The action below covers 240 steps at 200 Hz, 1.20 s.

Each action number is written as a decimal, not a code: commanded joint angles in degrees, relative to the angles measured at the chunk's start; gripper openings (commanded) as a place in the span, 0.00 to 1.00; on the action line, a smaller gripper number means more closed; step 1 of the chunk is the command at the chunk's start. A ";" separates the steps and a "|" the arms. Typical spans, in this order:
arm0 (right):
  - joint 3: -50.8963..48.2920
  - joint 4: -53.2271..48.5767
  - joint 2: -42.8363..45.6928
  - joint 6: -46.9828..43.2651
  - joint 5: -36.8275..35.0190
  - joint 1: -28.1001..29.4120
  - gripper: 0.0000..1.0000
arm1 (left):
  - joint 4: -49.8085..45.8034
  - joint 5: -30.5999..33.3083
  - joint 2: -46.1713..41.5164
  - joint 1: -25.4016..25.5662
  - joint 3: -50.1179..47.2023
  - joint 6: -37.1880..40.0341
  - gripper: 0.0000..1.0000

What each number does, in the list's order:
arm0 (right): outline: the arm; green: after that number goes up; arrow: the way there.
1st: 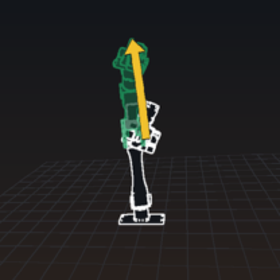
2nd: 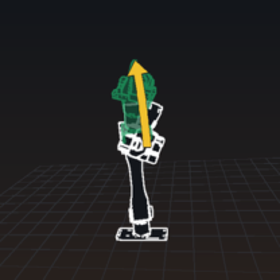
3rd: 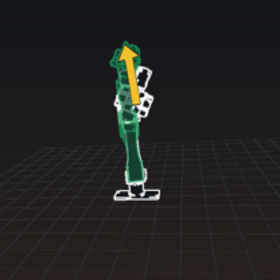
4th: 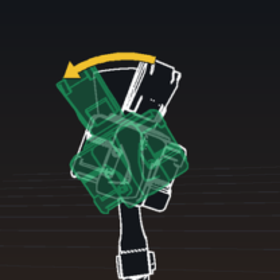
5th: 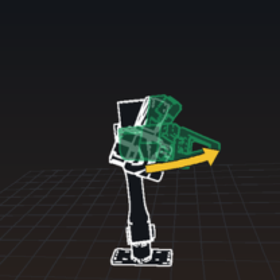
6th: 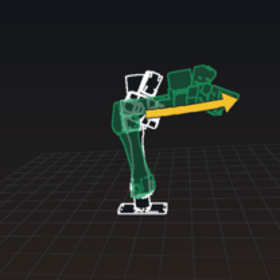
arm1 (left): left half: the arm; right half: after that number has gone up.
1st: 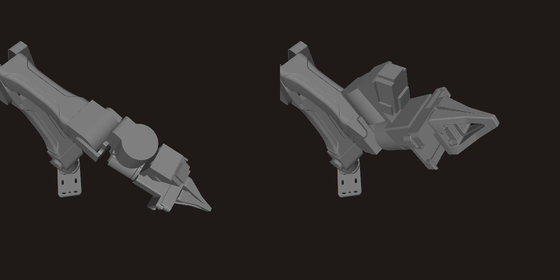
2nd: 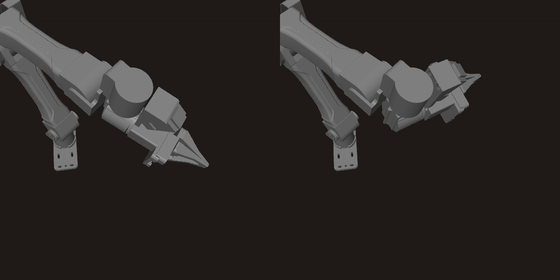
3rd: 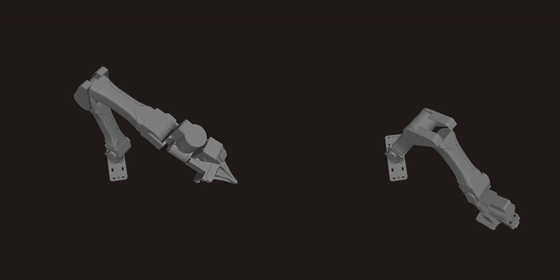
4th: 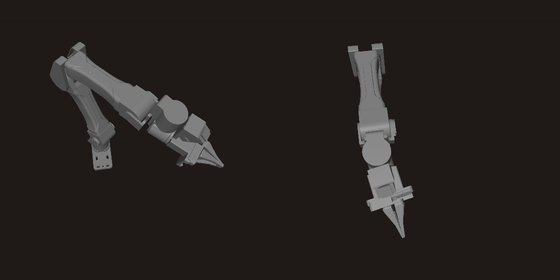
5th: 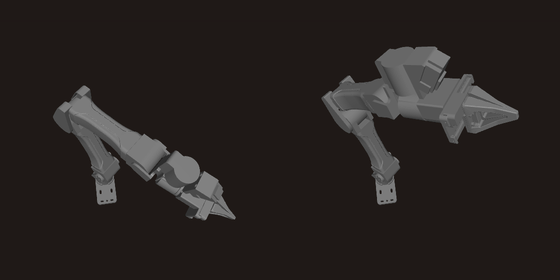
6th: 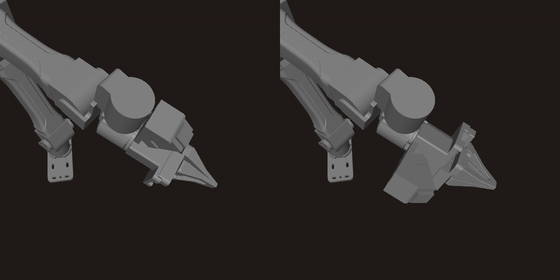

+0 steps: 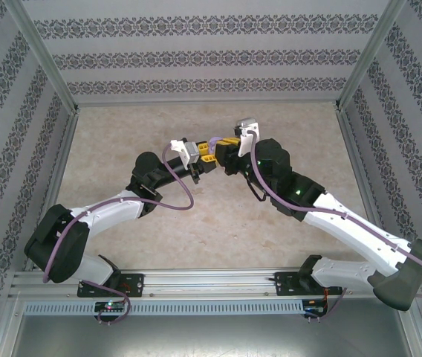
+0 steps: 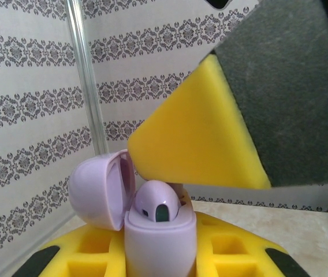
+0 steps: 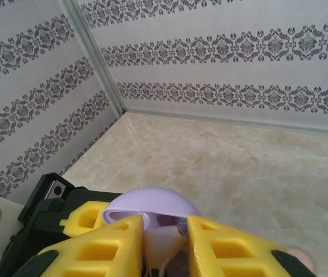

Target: Insert the wireless bluetooth earbuds into the charging case

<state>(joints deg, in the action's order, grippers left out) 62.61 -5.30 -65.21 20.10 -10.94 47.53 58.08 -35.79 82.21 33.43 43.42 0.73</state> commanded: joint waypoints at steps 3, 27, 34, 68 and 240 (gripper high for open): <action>0.32 -2.23 -0.55 0.31 -1.37 0.90 0.36 | 3.10 -0.33 -1.94 1.04 1.76 0.84 0.00; 0.97 -2.07 1.34 1.64 -2.86 0.51 0.53 | 2.65 -0.35 -1.97 1.02 1.67 0.80 0.00; 0.99 -1.99 2.14 2.05 -2.95 0.21 0.56 | 2.78 -0.33 -1.97 1.03 1.64 0.76 0.00; 0.18 -1.12 7.26 4.76 -2.07 -1.49 0.69 | 3.10 -0.30 -1.98 1.02 1.07 0.67 0.00; 19.98 -27.40 -3.97 9.74 15.29 -14.85 0.72 | -1.53 -2.44 -2.99 1.02 -1.12 1.74 0.00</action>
<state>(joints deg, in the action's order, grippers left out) 76.12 -24.25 -65.39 29.28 -1.63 34.15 57.17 -36.34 80.60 33.71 43.24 1.34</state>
